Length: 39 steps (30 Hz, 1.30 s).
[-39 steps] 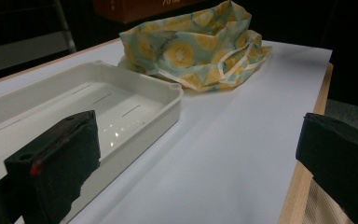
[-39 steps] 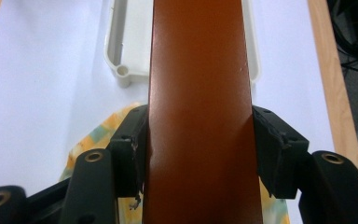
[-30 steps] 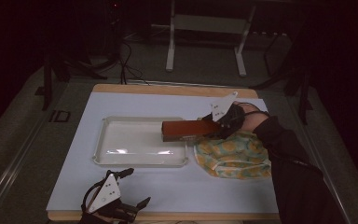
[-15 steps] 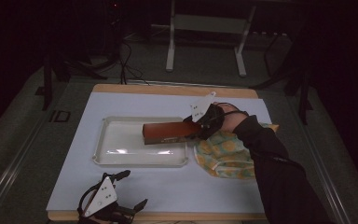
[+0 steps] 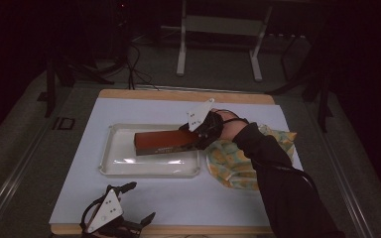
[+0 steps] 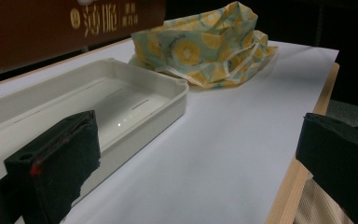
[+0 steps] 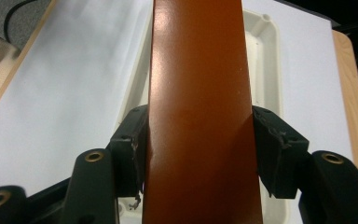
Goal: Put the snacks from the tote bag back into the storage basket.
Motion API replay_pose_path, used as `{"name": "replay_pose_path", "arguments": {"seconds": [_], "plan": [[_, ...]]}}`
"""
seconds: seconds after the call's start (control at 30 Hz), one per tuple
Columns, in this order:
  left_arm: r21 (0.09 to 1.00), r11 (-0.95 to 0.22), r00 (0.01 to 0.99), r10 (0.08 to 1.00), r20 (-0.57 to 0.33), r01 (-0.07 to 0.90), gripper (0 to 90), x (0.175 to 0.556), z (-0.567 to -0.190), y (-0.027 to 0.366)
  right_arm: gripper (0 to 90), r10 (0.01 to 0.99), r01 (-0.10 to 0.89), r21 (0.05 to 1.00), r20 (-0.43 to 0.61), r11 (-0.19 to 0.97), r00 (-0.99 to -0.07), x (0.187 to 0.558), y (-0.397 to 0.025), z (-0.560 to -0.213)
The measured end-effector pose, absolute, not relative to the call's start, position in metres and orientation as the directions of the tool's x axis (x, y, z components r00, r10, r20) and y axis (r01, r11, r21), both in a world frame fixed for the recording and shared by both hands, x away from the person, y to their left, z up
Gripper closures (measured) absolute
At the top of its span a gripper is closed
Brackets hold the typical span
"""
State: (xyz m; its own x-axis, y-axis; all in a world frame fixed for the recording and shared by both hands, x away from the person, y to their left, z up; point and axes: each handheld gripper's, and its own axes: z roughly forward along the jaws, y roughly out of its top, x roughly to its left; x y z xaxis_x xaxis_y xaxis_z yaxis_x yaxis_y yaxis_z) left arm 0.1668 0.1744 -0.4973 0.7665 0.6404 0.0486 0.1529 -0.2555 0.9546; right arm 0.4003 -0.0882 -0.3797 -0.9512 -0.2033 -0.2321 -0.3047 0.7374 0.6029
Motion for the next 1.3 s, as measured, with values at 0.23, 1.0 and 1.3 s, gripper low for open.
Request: {"name": "replay_pose_path", "arguments": {"seconds": [0.23, 1.0, 1.3], "plan": [[0.956, -0.252, 0.767, 0.639, 0.046, 0.152, 0.0, 0.167, -0.497, 0.175, 42.6, -0.186, -0.286, 0.594, -0.225, 0.752, -0.956, 0.405, -0.082, -0.398], [0.954, -0.261, 0.775, 0.629, 0.054, 0.145, 0.0, 0.166, -0.497, 0.174, 42.6, -0.126, -0.206, 0.575, -0.176, 0.792, -0.976, 0.420, -0.079, -0.461], [0.956, -0.257, 0.779, 0.625, 0.053, 0.141, 0.0, 0.166, -0.497, 0.174, 42.5, -0.125, -0.197, 0.565, -0.164, 0.801, -0.978, 0.422, -0.078, -0.472]]}}
